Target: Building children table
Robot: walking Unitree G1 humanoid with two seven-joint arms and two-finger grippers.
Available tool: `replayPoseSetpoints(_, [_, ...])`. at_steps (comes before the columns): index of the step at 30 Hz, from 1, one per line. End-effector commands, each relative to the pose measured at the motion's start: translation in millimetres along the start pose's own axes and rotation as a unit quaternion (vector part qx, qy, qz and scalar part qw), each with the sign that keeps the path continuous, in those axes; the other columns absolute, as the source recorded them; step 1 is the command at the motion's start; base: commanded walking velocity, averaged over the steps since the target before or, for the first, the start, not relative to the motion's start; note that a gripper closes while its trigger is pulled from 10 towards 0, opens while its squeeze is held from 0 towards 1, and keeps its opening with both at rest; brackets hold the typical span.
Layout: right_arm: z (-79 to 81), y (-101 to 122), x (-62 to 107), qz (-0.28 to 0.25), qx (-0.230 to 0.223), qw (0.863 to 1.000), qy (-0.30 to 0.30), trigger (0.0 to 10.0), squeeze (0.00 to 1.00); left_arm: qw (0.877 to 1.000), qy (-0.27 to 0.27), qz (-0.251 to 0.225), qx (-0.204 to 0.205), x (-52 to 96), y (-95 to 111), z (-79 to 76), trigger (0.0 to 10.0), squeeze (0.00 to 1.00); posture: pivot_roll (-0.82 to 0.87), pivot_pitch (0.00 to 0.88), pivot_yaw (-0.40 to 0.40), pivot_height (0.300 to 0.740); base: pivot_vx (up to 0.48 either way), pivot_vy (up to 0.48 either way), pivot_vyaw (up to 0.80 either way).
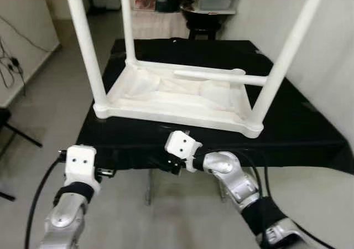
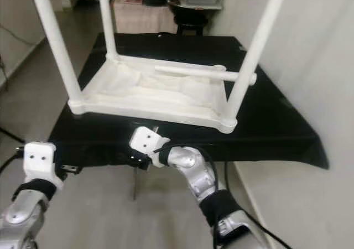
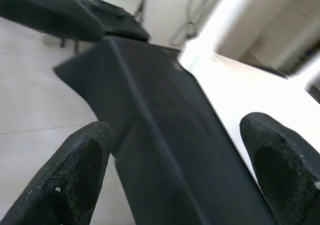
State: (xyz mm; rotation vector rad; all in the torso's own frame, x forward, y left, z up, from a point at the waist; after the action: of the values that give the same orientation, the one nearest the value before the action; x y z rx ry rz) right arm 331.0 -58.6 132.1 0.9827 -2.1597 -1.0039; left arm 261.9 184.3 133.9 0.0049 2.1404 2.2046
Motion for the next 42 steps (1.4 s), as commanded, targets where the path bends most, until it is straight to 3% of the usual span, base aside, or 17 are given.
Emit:
replayPoseSetpoints(1, [-2.7,-4.9,2.3,0.006,-0.021,1.000,-0.012,10.0,0.00,1.000,-0.011,0.000,-0.005,1.2,-0.1,-2.4,10.0,0.00,-0.08,0.000,-0.073,0.740,0.375,0.000,0.80])
replayPoseSetpoints(6, [-4.5,-4.9,3.1,-0.004,-0.063,0.998,-0.020,10.0,0.00,1.000,-0.015,0.001,-0.005,1.1,0.1,-3.4,10.0,0.00,-0.08,0.000,-0.072,0.740,0.371,0.000,0.00])
replayPoseSetpoints(7, [-2.2,-7.4,1.9,0.011,-0.043,0.999,-0.011,10.0,0.00,1.000,-0.015,0.001,-0.004,1.1,0.0,-3.5,10.0,0.00,-0.08,0.000,-0.072,0.740,0.356,0.000,0.00])
replayPoseSetpoints(12, [-0.8,-7.5,2.0,0.014,-0.036,0.999,-0.002,10.0,0.00,1.000,-0.015,0.001,-0.004,1.2,-0.2,-3.6,10.0,0.00,-0.08,0.000,-0.072,0.740,0.356,0.000,0.00])
replayPoseSetpoints(19, [-3.1,-17.0,10.8,0.056,0.002,0.997,0.047,10.0,0.00,1.000,-0.018,0.003,-0.004,0.8,-0.4,-4.4,10.0,0.00,-0.08,0.000,-0.070,0.740,0.343,0.000,0.00])
replayPoseSetpoints(30, [-7.4,-16.2,15.4,0.081,0.003,0.993,0.086,10.0,0.00,1.000,-0.007,0.006,0.000,0.4,-1.3,-2.1,10.0,0.00,-0.09,0.000,-0.071,0.740,0.059,0.000,0.00])
replayPoseSetpoints(35, [-12.2,-15.0,11.6,0.121,-0.001,0.984,0.130,10.0,0.00,1.000,0.004,0.006,-0.006,3.0,0.1,-1.7,10.0,0.00,-0.07,0.000,-0.079,0.740,0.000,0.000,0.00])
replayPoseSetpoints(37, [-14.1,-15.8,10.0,0.173,-0.018,0.967,0.188,10.0,0.00,1.000,0.000,0.015,-0.015,11.3,0.8,-7.7,10.0,0.00,-0.07,0.000,-0.080,0.740,0.000,0.000,0.00])
replayPoseSetpoints(42, [-17.7,-19.4,9.9,0.213,-0.028,0.955,0.205,10.0,0.00,1.000,-0.007,0.027,-0.010,20.3,-0.2,-14.8,10.0,0.00,-0.06,0.008,-0.084,0.740,0.000,0.000,0.00])
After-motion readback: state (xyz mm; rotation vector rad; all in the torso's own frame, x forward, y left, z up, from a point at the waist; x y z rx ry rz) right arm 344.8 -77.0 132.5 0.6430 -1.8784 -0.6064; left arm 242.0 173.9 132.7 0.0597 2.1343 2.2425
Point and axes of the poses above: a point about 5 cm out from each wrist's last joint towards the gripper, its own x axis pointing back from the gripper into the wrist, its own y axis along the axis of the wrist's last joint, z = x × y, the point moved 2 cm from there along -x, pointing out of the wrist towards the gripper, and after that the axes turned 5 degrees about x, right-handed, at the moved point
